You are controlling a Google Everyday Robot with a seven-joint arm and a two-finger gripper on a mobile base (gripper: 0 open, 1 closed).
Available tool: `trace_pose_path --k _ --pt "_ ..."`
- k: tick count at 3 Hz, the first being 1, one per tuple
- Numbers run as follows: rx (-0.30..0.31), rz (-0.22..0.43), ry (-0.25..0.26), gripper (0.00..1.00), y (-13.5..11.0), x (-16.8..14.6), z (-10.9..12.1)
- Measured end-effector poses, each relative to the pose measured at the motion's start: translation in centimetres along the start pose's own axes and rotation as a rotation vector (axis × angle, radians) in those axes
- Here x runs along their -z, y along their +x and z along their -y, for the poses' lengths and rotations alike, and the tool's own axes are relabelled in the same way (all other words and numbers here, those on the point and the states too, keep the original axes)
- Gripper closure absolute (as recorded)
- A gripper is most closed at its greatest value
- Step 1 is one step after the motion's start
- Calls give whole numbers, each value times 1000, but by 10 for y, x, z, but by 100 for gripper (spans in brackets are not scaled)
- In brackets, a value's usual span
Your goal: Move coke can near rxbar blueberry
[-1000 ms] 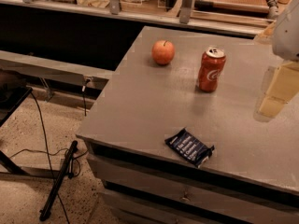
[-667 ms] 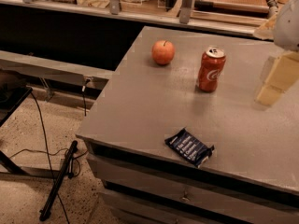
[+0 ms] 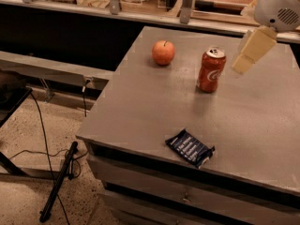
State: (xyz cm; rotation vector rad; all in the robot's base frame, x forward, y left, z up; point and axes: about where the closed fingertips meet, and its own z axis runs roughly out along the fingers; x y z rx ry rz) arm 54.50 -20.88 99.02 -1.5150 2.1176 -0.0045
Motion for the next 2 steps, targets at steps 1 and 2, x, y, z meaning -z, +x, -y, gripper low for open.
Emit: trace_pose_path --k 1,2 --pt "0 0 0 0 0 0 0" --pt "-48 54 -24 0 2 -4 0"
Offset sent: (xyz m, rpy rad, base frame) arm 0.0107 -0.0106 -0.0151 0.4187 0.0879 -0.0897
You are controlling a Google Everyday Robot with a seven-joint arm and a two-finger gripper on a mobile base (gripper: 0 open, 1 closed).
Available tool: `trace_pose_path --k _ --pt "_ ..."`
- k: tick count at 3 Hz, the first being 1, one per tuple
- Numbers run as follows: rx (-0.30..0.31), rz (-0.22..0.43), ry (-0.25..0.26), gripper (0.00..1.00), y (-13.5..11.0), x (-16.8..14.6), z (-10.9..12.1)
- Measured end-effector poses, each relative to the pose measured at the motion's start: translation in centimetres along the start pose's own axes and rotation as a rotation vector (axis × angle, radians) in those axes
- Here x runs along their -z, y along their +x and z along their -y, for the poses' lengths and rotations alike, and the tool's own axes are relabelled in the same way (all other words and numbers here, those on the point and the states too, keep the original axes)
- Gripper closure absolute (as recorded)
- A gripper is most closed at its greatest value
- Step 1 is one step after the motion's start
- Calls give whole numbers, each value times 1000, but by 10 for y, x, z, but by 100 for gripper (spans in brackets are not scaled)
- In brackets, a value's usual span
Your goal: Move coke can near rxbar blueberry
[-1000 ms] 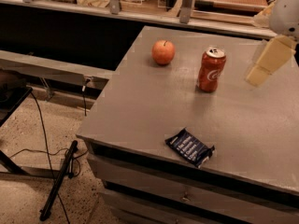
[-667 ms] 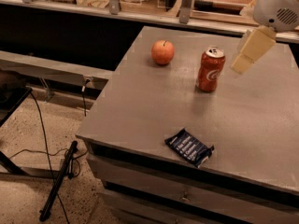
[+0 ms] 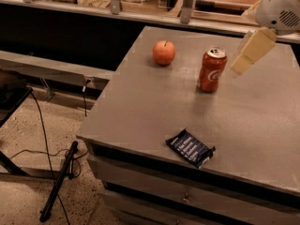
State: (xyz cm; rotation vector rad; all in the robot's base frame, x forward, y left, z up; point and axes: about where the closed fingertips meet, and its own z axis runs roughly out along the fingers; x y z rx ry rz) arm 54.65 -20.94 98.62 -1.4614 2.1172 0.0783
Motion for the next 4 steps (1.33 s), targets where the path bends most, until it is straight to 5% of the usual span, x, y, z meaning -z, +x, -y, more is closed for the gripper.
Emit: trace_pose_path --k 2,4 --pt "-207 247 -87 0 5 -11 10" --pt "-268 313 -127 0 -4 -31 13"
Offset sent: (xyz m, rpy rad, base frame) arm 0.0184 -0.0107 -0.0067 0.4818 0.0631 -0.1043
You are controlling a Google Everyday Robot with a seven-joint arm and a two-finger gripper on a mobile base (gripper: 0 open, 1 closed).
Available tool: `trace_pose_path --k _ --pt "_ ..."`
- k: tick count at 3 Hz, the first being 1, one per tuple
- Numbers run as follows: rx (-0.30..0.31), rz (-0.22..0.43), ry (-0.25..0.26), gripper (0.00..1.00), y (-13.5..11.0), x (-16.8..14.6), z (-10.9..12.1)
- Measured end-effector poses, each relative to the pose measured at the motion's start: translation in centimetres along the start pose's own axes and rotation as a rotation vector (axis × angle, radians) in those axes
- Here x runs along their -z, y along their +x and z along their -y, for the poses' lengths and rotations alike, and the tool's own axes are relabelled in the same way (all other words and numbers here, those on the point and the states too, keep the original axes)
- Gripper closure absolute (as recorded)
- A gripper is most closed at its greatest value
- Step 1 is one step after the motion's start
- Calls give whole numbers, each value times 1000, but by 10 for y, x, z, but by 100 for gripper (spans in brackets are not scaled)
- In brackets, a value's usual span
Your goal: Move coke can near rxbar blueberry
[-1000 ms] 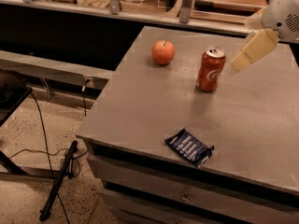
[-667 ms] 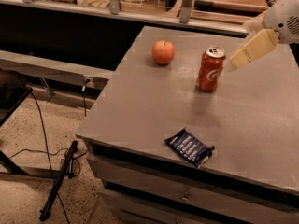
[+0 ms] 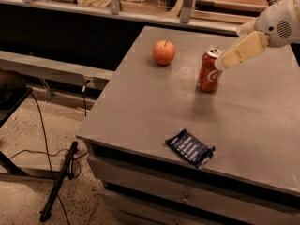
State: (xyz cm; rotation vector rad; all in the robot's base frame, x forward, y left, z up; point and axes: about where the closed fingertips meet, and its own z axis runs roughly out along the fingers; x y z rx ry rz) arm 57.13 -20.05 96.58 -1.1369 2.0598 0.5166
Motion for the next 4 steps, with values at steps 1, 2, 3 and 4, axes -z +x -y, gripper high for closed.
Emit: trace_pose_path --k 1,2,3,4 --pt "14 37 -1 0 2 -22 5" --pt "70 70 35 0 7 -39 12" --pt "115 87 76 0 10 -44 17" --pt "121 90 79 15 10 -46 17"
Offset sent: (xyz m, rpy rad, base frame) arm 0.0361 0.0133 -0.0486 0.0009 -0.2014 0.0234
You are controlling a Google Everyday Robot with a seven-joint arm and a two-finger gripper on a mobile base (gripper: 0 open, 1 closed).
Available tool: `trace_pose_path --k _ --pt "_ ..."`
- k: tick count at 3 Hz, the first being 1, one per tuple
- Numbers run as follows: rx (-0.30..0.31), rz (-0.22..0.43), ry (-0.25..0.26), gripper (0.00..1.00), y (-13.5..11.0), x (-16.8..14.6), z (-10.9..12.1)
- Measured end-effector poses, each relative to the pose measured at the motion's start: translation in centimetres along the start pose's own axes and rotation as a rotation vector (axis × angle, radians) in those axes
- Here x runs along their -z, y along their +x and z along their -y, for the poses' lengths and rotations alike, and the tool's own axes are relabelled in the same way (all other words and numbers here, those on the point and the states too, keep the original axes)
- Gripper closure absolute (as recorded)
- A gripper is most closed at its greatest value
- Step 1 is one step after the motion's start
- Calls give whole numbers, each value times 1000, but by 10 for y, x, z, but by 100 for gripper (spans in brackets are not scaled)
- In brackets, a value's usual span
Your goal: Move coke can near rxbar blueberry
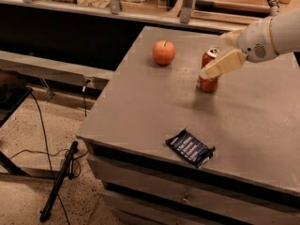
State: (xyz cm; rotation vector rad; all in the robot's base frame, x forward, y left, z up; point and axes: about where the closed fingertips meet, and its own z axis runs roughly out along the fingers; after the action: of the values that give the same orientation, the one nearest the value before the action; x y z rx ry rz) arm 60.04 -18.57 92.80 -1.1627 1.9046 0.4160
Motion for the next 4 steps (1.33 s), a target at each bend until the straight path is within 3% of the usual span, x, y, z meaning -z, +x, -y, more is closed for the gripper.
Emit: trace_pose_path --k 3,4 --pt "-12 21 -17 85 -10 3 -1" --pt "-16 61 -38 100 -36 29 -12"
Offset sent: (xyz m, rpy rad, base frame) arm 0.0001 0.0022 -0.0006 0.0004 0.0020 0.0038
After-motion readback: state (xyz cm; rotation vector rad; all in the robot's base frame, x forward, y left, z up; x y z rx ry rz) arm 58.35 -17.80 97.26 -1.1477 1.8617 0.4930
